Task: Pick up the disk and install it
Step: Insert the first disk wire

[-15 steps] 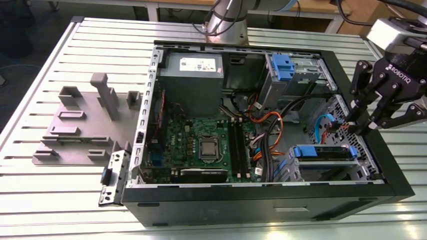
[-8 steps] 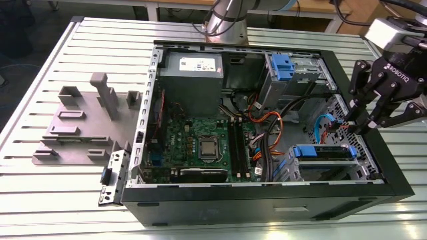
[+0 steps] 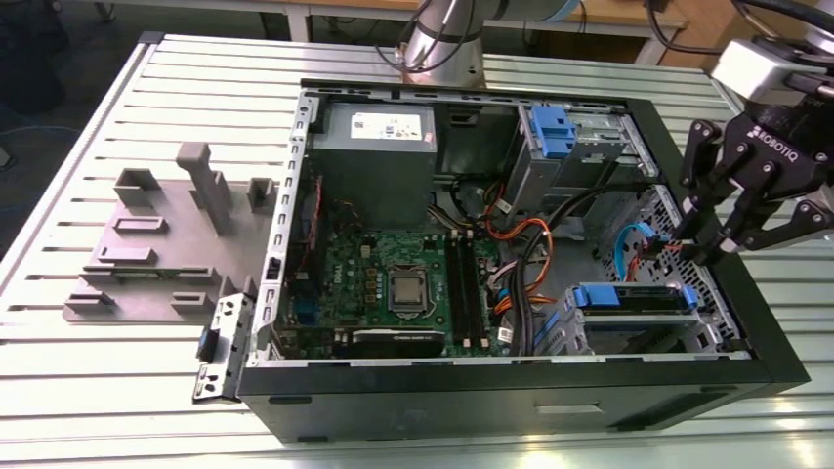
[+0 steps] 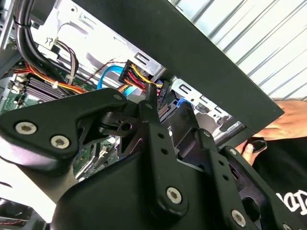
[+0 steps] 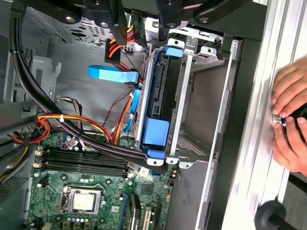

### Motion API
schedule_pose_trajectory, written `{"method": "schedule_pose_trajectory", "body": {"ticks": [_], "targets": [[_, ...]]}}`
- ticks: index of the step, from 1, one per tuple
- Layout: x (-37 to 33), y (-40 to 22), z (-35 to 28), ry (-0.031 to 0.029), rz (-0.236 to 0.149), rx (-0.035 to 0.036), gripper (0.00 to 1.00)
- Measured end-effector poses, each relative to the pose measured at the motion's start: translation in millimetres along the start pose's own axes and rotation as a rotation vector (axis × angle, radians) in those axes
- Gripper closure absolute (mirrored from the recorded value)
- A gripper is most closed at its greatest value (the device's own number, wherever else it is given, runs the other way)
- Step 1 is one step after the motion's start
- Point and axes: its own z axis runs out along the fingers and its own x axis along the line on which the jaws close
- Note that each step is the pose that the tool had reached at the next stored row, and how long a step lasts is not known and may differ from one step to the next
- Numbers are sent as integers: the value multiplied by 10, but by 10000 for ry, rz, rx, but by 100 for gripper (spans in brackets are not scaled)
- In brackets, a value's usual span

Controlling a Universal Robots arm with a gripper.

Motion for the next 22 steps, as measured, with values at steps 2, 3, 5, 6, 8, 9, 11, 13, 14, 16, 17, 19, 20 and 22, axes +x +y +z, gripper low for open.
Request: {"method": "schedule_pose_trajectory", "body": {"ticks": [2,3,5,6,8,9,11,13,14,16,17,19,20,22], "targets": [[-1,0,4,36,-116,17,61],[-1,0,6,48,-176,27,61],[-2,-1,12,64,-293,47,61],[-3,0,14,71,-361,59,61],[-4,0,18,90,-531,89,61],[-4,0,18,102,-621,105,61],[-4,0,18,140,-776,129,61],[-4,1,18,175,-805,137,61],[-4,1,18,176,-806,138,61],[-4,1,18,177,-805,140,61],[-4,1,18,176,-805,142,61],[-5,4,18,176,-804,142,61],[-7,12,19,176,-802,141,61],[-9,30,21,178,-807,142,61]]}}
